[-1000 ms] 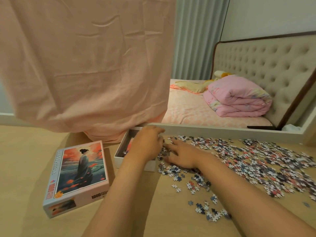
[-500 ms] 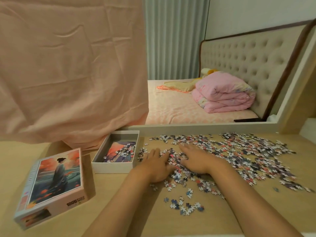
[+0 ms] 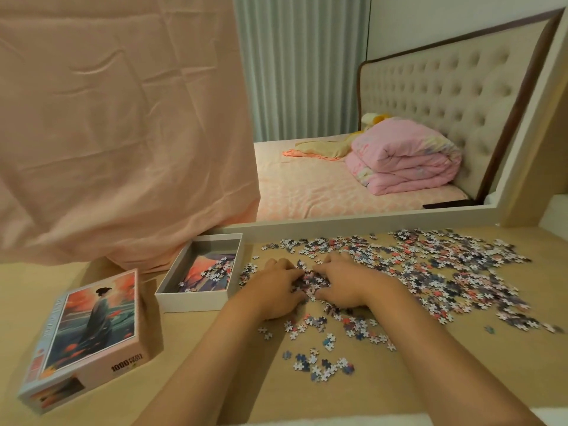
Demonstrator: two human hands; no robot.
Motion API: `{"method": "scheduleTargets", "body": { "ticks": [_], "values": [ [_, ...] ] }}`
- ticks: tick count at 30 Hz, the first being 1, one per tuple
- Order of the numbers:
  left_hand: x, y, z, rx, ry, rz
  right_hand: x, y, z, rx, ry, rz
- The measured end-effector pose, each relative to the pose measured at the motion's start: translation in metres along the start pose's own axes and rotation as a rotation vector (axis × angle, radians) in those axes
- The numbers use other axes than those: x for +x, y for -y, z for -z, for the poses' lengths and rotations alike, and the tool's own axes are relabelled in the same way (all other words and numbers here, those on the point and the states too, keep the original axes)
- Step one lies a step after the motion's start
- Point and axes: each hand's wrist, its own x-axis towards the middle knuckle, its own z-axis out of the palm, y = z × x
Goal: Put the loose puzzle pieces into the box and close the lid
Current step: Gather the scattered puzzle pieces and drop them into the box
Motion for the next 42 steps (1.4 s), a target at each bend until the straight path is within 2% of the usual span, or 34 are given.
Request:
{"method": "scheduleTargets", "body": {
  "ticks": [3, 8, 15, 19, 25, 30, 34, 39, 42],
  "values": [
    [0.0, 0.001, -0.004, -0.079, -0.113, -0.038, 0.002, 0.001, 0.001, 0.104, -0.089, 0.036],
    [-0.001, 0.001, -0.003, -0.221, -0.243, -0.002, 0.002, 0.003, 0.0, 0.206, -0.2, 0.062],
    [-0.009, 0.005, 0.011, -0.417, -0.284, 0.019, 0.0, 0.012, 0.004, 0.359, -0.309, 0.05],
    [-0.024, 0.03, 0.039, -0.486, -0.349, 0.071, 0.005, 0.034, 0.014, 0.499, -0.379, 0.073],
    [-0.05, 0.089, 0.051, -0.422, -0.476, 0.202, 0.038, 0.103, 0.027, 0.529, -0.364, 0.194],
    [-0.059, 0.128, 0.044, -0.399, -0.43, 0.327, 0.069, 0.153, 0.027, 0.449, -0.371, 0.283],
    [-0.058, 0.143, 0.042, -0.403, -0.411, 0.358, 0.08, 0.166, 0.023, 0.349, -0.305, 0.295],
    [-0.052, 0.145, 0.04, -0.362, -0.405, 0.329, 0.084, 0.161, 0.022, 0.398, -0.353, 0.299],
    [-0.052, 0.143, 0.038, -0.333, -0.381, 0.304, 0.084, 0.162, 0.015, 0.381, -0.261, 0.318]
  ]
}}
